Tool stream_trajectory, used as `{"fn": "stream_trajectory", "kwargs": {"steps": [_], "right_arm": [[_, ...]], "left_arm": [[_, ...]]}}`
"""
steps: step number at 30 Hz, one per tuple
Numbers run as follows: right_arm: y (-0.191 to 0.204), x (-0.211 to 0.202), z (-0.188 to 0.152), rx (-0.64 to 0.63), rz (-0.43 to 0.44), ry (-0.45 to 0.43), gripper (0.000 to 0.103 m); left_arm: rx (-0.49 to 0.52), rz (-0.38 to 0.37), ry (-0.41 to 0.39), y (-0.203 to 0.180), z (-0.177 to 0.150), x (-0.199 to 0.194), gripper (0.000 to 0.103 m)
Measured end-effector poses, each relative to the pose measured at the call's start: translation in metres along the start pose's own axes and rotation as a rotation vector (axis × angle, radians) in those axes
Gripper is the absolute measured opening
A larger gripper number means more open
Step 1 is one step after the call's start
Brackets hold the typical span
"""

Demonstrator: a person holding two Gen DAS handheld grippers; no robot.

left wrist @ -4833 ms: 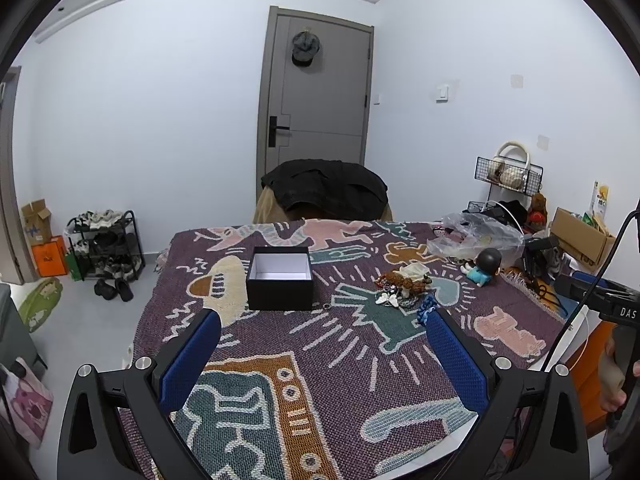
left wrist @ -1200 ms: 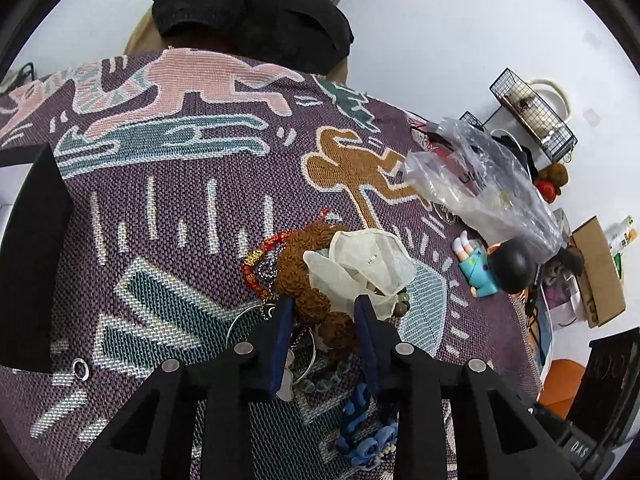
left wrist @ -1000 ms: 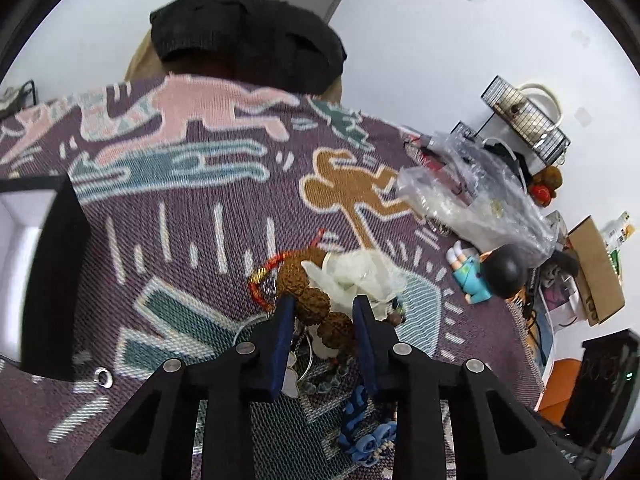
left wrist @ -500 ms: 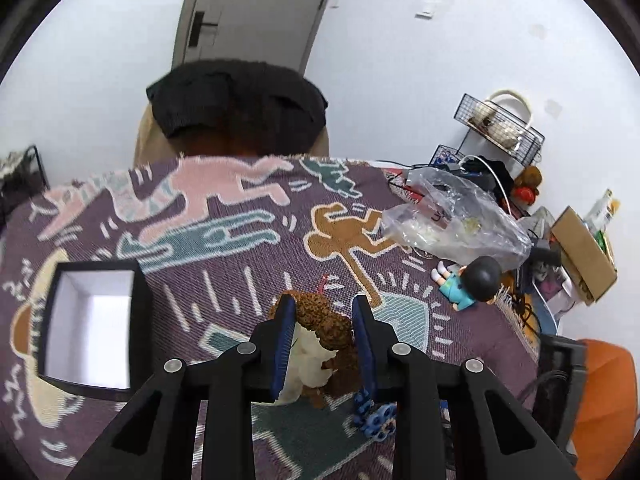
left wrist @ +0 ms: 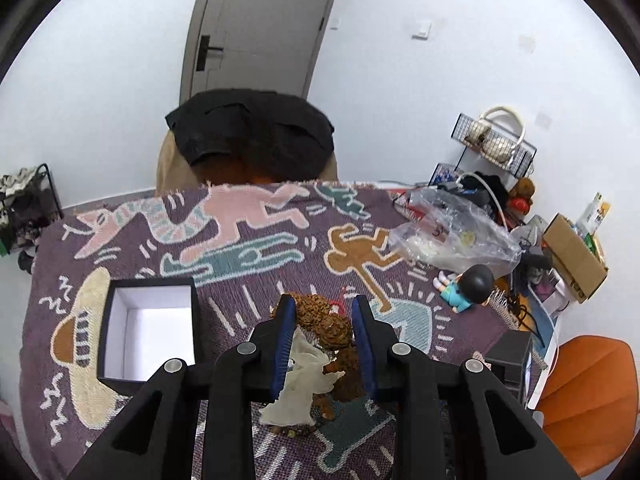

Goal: Organize jewelry
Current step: 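Grasp brown bracelet and pouch with left gripper while right grasps blue bracelet, then carry brown bracelet and pouch into box with left gripper while right holds blue bracelet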

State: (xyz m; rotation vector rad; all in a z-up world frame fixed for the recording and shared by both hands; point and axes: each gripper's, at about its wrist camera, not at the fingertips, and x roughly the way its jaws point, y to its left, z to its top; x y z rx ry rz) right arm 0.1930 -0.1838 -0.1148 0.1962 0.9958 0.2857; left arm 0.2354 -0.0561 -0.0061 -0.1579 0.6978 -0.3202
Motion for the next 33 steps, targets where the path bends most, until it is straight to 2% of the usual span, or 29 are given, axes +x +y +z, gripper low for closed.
{"fn": "stream_trajectory", "kwargs": {"steps": [2, 4, 8, 14, 18, 20, 22, 25, 30, 31, 32, 33], "right_arm": [[-0.002, -0.005, 0.002, 0.011, 0.006, -0.02, 0.029], [-0.004, -0.014, 0.005, 0.022, 0.021, -0.044, 0.029], [-0.002, -0.029, 0.011, 0.025, 0.037, -0.084, 0.029], [-0.004, -0.039, 0.011, 0.027, 0.046, -0.098, 0.029], [-0.006, -0.034, 0.009, 0.039, 0.058, -0.082, 0.029], [-0.005, -0.03, 0.008, 0.041, 0.064, -0.072, 0.029], [-0.004, -0.028, 0.007, 0.04, 0.067, -0.065, 0.029], [-0.003, -0.027, 0.005, 0.036, 0.067, -0.061, 0.029], [-0.004, -0.026, 0.006, 0.039, 0.068, -0.061, 0.029], [-0.004, -0.026, 0.006, 0.037, 0.07, -0.06, 0.029], [-0.003, -0.026, 0.006, 0.034, 0.071, -0.059, 0.029], [-0.002, -0.026, 0.006, 0.032, 0.073, -0.058, 0.029]], "left_arm": [[0.01, -0.006, -0.018, -0.001, 0.001, -0.007, 0.03], [0.028, 0.014, 0.0, -0.001, -0.002, -0.003, 0.03], [0.016, 0.035, 0.143, 0.006, -0.019, 0.035, 0.03], [-0.038, 0.104, 0.253, 0.027, -0.039, 0.069, 0.031], [-0.068, 0.106, 0.267, 0.036, -0.041, 0.071, 0.032], [-0.088, 0.111, 0.296, 0.04, -0.043, 0.076, 0.034], [-0.113, 0.103, 0.328, 0.046, -0.046, 0.082, 0.043], [-0.163, 0.083, 0.379, 0.055, -0.055, 0.093, 0.043], [-0.187, 0.062, 0.366, 0.06, -0.058, 0.093, 0.043], [-0.184, 0.057, 0.356, 0.059, -0.057, 0.091, 0.036], [-0.169, 0.057, 0.342, 0.057, -0.055, 0.088, 0.02], [-0.152, 0.053, 0.335, 0.054, -0.053, 0.085, 0.021]]}}
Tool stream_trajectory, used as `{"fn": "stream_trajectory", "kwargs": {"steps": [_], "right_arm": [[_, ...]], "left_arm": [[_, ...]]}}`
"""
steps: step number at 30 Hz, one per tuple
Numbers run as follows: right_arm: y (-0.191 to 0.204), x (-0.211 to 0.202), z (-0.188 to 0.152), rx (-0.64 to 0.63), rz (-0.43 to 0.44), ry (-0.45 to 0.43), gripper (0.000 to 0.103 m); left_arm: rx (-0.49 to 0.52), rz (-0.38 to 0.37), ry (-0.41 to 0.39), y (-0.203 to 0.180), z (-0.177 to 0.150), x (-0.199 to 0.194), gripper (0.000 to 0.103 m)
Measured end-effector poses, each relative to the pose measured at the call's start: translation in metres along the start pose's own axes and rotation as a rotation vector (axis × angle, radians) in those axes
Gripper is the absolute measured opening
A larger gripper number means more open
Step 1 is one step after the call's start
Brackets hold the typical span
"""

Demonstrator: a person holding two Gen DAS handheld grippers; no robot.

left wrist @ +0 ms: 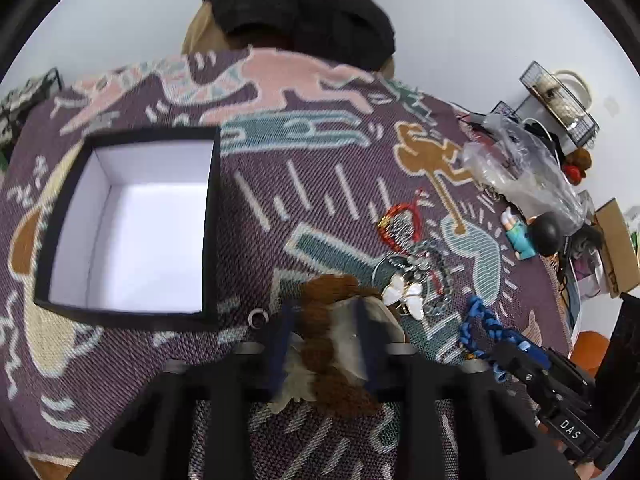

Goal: Organize jewelry
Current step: 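Carry brown bracelet and pouch into box with left gripper while right holds blue bracelet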

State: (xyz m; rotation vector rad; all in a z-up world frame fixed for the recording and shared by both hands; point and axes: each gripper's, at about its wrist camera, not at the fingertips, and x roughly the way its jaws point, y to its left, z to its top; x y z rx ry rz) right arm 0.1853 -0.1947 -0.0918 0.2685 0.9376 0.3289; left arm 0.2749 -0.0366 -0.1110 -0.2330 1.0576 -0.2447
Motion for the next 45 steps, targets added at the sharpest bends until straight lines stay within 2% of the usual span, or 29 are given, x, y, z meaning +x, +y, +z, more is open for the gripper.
{"fn": "stream_trajectory", "kwargs": {"steps": [5, 14, 19, 25, 32, 39, 45], "right_arm": [[0.008, -0.003, 0.002, -0.012, 0.008, -0.006, 0.029], [0.031, -0.013, 0.014, -0.049, 0.031, -0.031, 0.029], [0.052, -0.014, 0.022, -0.079, 0.049, -0.041, 0.029], [0.077, -0.011, 0.03, -0.115, 0.075, -0.043, 0.029], [0.104, -0.003, 0.036, -0.154, 0.092, -0.035, 0.029], [0.116, 0.007, 0.04, -0.169, 0.082, -0.023, 0.029], [0.124, 0.016, 0.044, -0.181, 0.076, -0.014, 0.029]], "left_arm": [[0.069, -0.024, -0.07, -0.017, 0.005, -0.026, 0.02], [0.112, -0.059, -0.206, -0.029, 0.014, -0.086, 0.02], [0.104, -0.049, -0.263, -0.019, 0.02, -0.114, 0.02], [0.05, -0.029, -0.312, 0.01, 0.026, -0.135, 0.02], [-0.023, 0.013, -0.334, 0.053, 0.03, -0.135, 0.02], [-0.094, 0.028, -0.315, 0.089, 0.034, -0.117, 0.02], [-0.128, 0.016, -0.293, 0.103, 0.046, -0.1, 0.02]]}}
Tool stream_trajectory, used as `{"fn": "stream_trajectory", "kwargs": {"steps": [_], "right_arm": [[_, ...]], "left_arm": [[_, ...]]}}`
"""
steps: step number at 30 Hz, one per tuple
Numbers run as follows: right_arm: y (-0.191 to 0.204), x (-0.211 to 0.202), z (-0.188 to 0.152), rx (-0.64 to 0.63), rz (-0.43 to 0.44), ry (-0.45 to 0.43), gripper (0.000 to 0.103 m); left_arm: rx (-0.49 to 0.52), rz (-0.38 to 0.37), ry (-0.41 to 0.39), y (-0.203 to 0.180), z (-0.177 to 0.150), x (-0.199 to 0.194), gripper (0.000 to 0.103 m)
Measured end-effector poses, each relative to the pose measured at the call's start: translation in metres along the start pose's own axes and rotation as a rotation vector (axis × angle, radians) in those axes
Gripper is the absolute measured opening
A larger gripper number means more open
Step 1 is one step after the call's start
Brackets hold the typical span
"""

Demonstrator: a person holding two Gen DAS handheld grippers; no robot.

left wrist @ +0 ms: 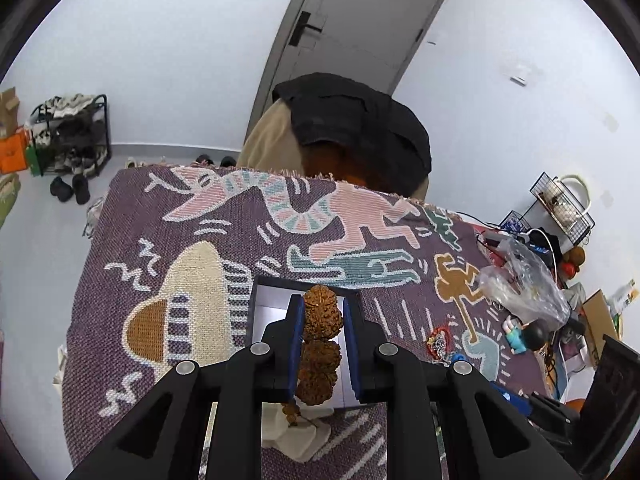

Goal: Organize jewelry
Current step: 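Carry brown bracelet and pouch into box with left gripper while right holds blue bracelet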

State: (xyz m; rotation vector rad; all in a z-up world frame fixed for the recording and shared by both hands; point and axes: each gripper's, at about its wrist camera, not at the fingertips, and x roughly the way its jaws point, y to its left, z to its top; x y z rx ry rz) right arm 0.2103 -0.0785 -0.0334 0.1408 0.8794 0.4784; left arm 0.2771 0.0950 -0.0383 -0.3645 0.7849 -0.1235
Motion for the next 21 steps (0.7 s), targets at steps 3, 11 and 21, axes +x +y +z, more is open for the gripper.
{"fn": "stream_trajectory", "kwargs": {"steps": [3, 11, 21], "right_arm": [[0.001, 0.003, 0.003, -0.001, -0.003, 0.002, 0.029], [0.002, 0.009, 0.01, 0.004, -0.011, 0.007, 0.029], [0.024, 0.026, 0.03, -0.023, 0.024, 0.013, 0.029]], "left_arm": [[-0.003, -0.008, 0.0, -0.002, 0.006, 0.006, 0.02], [-0.029, -0.053, -0.018, -0.009, 0.026, 0.008, 0.056], [-0.016, -0.01, -0.089, 0.01, 0.01, -0.02, 0.083]]}}
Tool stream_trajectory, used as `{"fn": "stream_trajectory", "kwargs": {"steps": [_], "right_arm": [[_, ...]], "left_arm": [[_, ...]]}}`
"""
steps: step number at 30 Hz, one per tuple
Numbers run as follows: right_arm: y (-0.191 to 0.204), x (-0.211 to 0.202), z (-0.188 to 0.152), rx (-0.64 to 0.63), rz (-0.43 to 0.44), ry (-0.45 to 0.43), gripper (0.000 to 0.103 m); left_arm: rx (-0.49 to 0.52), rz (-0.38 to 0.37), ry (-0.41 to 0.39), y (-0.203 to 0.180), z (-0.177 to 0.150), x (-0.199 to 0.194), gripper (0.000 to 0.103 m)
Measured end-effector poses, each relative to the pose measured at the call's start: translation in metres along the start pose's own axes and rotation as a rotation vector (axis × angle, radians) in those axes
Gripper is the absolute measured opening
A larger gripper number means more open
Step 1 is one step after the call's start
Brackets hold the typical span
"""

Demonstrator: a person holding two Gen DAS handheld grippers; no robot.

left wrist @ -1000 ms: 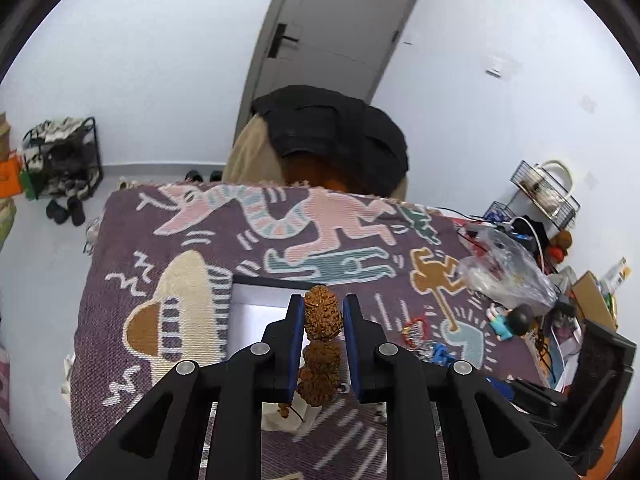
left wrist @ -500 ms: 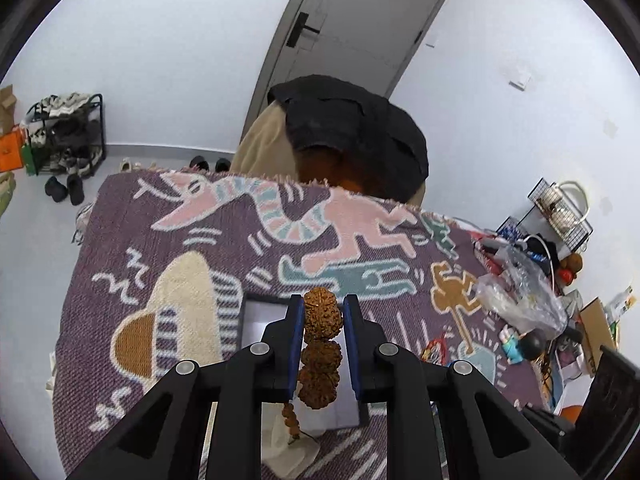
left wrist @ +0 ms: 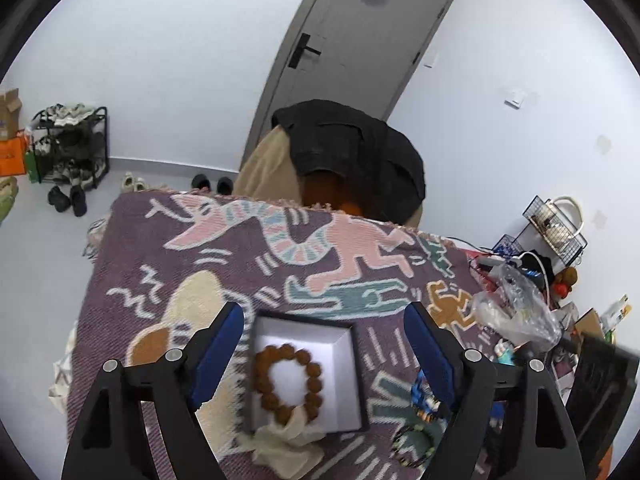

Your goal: Organize jewelry

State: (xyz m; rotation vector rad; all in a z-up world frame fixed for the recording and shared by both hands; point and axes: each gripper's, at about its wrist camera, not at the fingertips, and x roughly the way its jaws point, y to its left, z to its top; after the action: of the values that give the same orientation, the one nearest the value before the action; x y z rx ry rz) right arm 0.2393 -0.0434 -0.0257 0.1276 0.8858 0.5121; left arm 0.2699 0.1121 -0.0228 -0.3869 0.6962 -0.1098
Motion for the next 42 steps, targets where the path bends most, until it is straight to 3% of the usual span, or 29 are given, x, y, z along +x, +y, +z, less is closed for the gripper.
{"fn": "stream_trajectory", "kwargs": {"steps": [11, 13, 15, 16, 29, 39, 42], "right_arm": [[0.039, 0.033, 0.022, -0.037, 0.092, 0.011, 0.03], [0.046, 0.035, 0.025, -0.053, 0.111, 0.01, 0.042], [0.05, 0.034, 0.025, -0.066, 0.132, 0.007, 0.066], [0.051, 0.031, 0.024, -0.068, 0.133, -0.005, 0.069], [-0.013, 0.005, -0.003, -0.002, -0.017, 0.017, 0.069], [-0.041, 0.002, -0.039, -0.016, -0.09, 0.081, 0.069], [-0.047, 0.01, -0.051, -0.02, -0.104, 0.121, 0.069]], "left_arm": [[-0.048, 0.076, -0.01, 0.049, -0.027, -0.026, 0.083], [-0.054, 0.075, -0.011, 0.054, -0.032, -0.029, 0.083], [-0.055, 0.076, -0.007, 0.057, -0.039, -0.029, 0.083], [-0.054, 0.075, -0.004, 0.057, -0.041, -0.029, 0.083], [0.009, 0.041, 0.07, 0.031, -0.084, -0.005, 0.083], [0.053, 0.078, 0.152, 0.017, -0.109, 0.027, 0.082], [0.068, 0.096, 0.171, 0.015, -0.115, 0.037, 0.077]]}}
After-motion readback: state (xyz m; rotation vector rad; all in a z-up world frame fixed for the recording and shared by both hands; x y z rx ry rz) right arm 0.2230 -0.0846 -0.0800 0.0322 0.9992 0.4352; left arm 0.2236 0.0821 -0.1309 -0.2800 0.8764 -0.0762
